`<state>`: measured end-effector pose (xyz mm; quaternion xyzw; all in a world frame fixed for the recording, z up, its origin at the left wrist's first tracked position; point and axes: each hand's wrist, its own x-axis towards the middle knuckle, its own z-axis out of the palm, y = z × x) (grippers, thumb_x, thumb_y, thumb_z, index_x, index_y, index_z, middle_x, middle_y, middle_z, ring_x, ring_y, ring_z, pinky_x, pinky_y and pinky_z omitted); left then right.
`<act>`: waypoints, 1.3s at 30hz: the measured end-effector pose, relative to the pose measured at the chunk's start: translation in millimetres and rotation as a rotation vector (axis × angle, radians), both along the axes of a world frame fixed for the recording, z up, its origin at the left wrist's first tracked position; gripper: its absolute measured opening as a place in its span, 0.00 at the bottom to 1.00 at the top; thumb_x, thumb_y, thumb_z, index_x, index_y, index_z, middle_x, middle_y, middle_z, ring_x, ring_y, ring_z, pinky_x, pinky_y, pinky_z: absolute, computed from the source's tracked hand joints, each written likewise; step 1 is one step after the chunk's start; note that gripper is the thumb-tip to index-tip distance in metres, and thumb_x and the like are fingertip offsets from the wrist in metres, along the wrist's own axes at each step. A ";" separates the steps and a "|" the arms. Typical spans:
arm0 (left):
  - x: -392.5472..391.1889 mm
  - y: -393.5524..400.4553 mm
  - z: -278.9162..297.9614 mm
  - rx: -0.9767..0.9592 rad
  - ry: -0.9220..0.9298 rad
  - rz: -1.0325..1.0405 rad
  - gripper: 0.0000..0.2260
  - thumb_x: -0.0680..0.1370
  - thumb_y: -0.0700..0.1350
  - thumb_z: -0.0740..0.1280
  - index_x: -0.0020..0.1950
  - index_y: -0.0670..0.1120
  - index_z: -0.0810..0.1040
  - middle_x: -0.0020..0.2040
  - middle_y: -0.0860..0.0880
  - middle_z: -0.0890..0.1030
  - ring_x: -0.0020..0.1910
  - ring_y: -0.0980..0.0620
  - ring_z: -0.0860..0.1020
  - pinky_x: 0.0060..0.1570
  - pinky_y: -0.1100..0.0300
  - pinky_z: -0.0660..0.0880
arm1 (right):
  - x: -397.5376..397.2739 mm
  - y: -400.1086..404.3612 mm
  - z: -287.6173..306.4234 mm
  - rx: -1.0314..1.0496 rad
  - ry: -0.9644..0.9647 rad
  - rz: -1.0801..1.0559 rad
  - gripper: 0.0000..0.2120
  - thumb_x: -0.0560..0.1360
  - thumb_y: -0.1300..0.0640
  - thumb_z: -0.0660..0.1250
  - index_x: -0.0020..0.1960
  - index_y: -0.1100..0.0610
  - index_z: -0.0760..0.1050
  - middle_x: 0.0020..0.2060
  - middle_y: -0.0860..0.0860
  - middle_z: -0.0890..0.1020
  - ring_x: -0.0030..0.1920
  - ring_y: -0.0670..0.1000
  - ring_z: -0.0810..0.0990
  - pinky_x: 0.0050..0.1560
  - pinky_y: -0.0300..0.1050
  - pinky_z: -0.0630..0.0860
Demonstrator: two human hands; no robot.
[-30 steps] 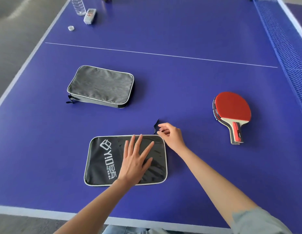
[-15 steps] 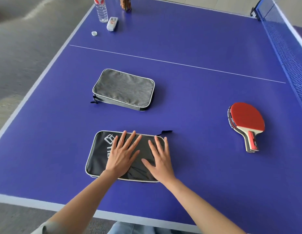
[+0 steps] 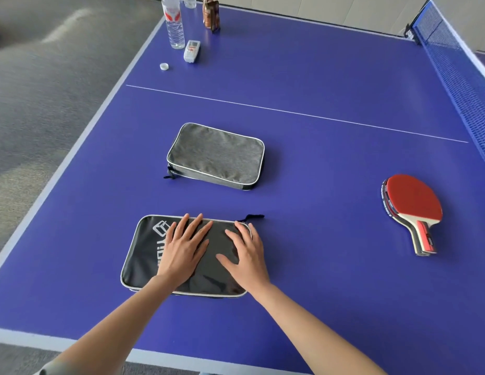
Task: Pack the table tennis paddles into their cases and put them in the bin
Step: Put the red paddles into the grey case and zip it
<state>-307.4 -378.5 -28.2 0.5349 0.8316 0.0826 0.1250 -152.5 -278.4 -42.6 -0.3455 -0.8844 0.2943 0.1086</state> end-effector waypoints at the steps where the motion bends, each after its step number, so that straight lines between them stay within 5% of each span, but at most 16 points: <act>1: -4.6 5.8 2.1 0.063 -0.057 0.028 0.23 0.80 0.55 0.51 0.71 0.48 0.69 0.71 0.47 0.71 0.72 0.43 0.67 0.69 0.48 0.63 | -3.4 8.9 4.9 -0.003 0.056 -0.043 0.25 0.73 0.44 0.66 0.66 0.55 0.71 0.68 0.53 0.70 0.72 0.56 0.63 0.72 0.54 0.62; 4: -27.5 40.0 10.7 0.175 -0.090 0.099 0.19 0.78 0.46 0.64 0.68 0.43 0.73 0.68 0.43 0.73 0.69 0.42 0.69 0.68 0.48 0.65 | -21.3 49.1 18.7 -0.005 0.160 -0.184 0.22 0.72 0.54 0.70 0.63 0.62 0.73 0.61 0.57 0.75 0.63 0.58 0.72 0.65 0.54 0.69; 8: -72.0 103.7 31.8 0.193 -0.030 0.236 0.23 0.74 0.50 0.69 0.67 0.45 0.73 0.67 0.42 0.73 0.68 0.42 0.69 0.67 0.49 0.62 | -58.8 110.2 36.3 -0.156 0.104 -0.308 0.28 0.75 0.57 0.67 0.71 0.62 0.64 0.70 0.59 0.66 0.71 0.58 0.64 0.71 0.48 0.60; 14: -134.9 164.3 20.5 0.049 -0.016 0.447 0.30 0.74 0.52 0.69 0.74 0.48 0.64 0.75 0.39 0.59 0.75 0.39 0.54 0.71 0.45 0.54 | -102.4 160.5 25.0 -0.346 0.054 -0.416 0.34 0.77 0.55 0.65 0.76 0.56 0.51 0.77 0.56 0.49 0.77 0.54 0.49 0.73 0.46 0.53; 18: -150.9 173.9 1.1 0.015 -0.223 0.603 0.28 0.76 0.49 0.67 0.74 0.50 0.62 0.71 0.38 0.61 0.69 0.36 0.61 0.67 0.43 0.62 | -114.0 165.3 5.8 -0.404 0.055 -0.427 0.35 0.77 0.58 0.65 0.77 0.55 0.49 0.77 0.55 0.48 0.77 0.52 0.48 0.72 0.41 0.52; 22: -150.5 171.6 -1.4 0.072 -0.239 0.627 0.28 0.75 0.49 0.69 0.73 0.51 0.65 0.67 0.38 0.64 0.66 0.37 0.63 0.64 0.45 0.67 | -112.9 164.6 0.6 -0.382 0.103 -0.434 0.35 0.76 0.61 0.66 0.77 0.55 0.50 0.77 0.54 0.49 0.77 0.50 0.50 0.70 0.37 0.52; 39: 31.5 135.0 35.0 0.145 -0.329 0.426 0.29 0.74 0.50 0.70 0.72 0.49 0.64 0.64 0.41 0.66 0.63 0.42 0.64 0.60 0.51 0.69 | 65.2 148.6 37.7 -0.483 0.325 -0.791 0.35 0.71 0.66 0.68 0.73 0.49 0.61 0.74 0.47 0.63 0.73 0.48 0.63 0.72 0.49 0.64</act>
